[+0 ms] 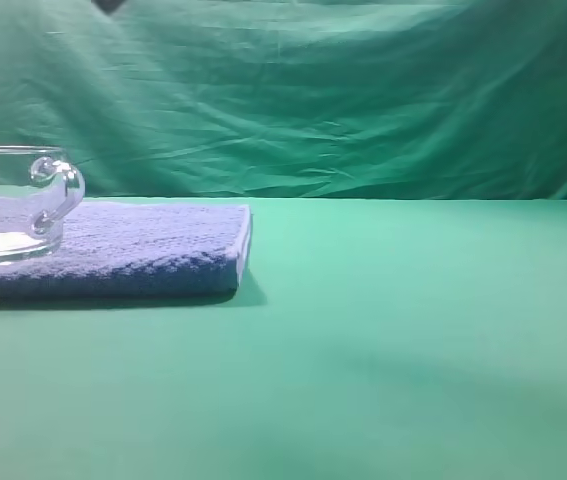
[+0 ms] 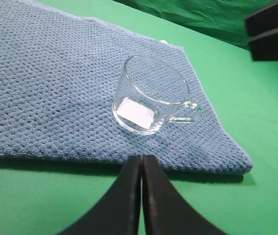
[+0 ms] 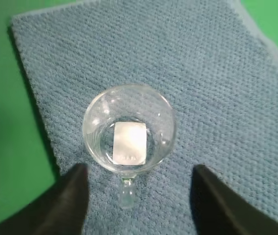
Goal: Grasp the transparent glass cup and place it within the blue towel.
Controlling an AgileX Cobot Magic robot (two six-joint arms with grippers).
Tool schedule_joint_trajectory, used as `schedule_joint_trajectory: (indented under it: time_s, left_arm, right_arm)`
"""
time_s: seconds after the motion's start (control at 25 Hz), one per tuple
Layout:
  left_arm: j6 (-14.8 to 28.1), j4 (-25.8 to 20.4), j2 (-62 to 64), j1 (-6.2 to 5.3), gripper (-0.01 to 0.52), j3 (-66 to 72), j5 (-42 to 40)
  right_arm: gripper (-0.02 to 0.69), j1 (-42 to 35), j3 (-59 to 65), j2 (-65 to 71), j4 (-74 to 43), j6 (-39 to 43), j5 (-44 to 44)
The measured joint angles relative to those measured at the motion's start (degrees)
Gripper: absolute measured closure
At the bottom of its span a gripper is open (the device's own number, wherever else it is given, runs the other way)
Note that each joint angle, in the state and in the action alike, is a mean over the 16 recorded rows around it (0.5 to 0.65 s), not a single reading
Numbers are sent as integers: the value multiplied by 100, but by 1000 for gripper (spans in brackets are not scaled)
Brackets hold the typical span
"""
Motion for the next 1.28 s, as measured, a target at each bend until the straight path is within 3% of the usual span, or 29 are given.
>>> schedule_joint_trajectory:
  time_s: [0.2, 0.64, 1.28]
  left_arm:
    - [0, 0, 0, 0, 514, 0, 0]
    - [0, 0, 0, 0, 514, 0, 0]
    - [0, 0, 0, 0, 514, 0, 0]
  right_arm:
    - [658, -141, 0, -340, -151, 420, 365]
    - [665, -738, 297, -999, -334, 1608, 931]
    - [626, -1692, 3421, -3653, -319, 2472, -976]
